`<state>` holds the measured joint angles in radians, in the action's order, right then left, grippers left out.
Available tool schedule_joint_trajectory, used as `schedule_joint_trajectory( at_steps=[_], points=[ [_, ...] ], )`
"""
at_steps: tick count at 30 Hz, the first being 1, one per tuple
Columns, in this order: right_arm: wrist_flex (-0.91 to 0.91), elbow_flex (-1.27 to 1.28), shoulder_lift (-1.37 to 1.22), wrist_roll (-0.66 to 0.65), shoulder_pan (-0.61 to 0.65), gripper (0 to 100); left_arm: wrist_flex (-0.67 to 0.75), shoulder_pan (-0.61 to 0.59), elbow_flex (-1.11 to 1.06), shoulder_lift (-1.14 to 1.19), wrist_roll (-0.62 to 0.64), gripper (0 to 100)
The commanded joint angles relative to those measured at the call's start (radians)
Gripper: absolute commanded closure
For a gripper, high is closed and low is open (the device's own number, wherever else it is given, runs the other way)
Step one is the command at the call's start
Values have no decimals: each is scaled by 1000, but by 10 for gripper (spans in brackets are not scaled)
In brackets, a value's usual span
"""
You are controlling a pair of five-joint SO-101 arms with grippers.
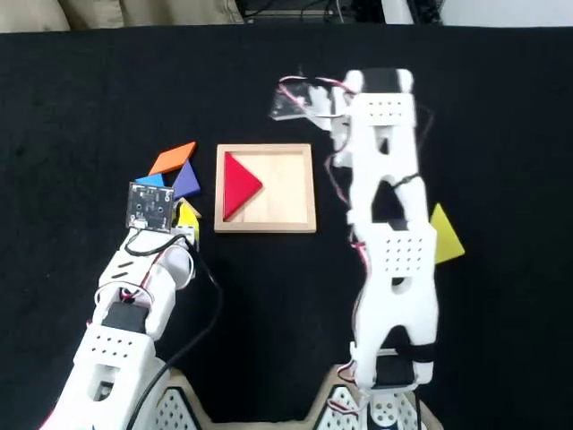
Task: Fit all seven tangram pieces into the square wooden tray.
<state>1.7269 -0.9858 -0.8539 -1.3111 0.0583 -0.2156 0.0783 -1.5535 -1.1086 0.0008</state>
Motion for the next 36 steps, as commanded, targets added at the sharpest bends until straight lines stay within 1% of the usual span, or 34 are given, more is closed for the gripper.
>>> schedule_joint_trajectory(
  at_steps=[1, 3, 6, 9, 13, 14, 16, 19, 21, 25, 27, 31, 32, 33, 34, 36],
  points=[
    [40, -127, 27, 52, -34, 857, 23, 7, 4, -14, -9, 960],
    [41, -171, 74, 160, -71, 857, 54, 10, -1, -5, -14, 960],
    [43, -139, 231, 307, -120, 857, 110, 13, -27, -5, -15, 960],
    [40, 61, 478, 322, -150, 859, 115, 15, -31, -9, -15, 960],
    [28, 375, 783, 331, -146, 860, 115, 15, -33, -12, -12, 960],
    [20, 450, 845, 351, -146, 860, 115, 15, -33, -12, -11, 960],
    [-5, 595, 952, 468, -157, 860, 115, 15, -36, -14, -12, 960],
    [-23, 812, 1069, 694, -206, 860, 114, 15, -36, -12, -14, 960],
    [-71, 974, 1119, 832, -236, 858, 114, 15, -36, -12, -14, 960],
    [-267, 1314, 1179, 1086, -279, 861, 114, 16, -36, -11, -14, 960],
    [-379, 1457, 1202, 1235, -302, 861, 114, 16, -38, -6, -14, 960],
    [-575, 1662, 1254, 1562, -402, 861, 114, 16, -45, -11, -14, 960],
    [-615, 1698, 1270, 1622, -434, 861, 114, 16, -50, -14, -14, 960],
    [-649, 1724, 1285, 1665, -462, 861, 114, 16, -51, -14, -14, 960],
    [-678, 1742, 1299, 1680, -486, 858, 114, 16, -51, -14, -14, 960],
    [-707, 1758, 1320, 1663, -509, 855, 114, 16, -50, -14, -15, 960]
  ],
)
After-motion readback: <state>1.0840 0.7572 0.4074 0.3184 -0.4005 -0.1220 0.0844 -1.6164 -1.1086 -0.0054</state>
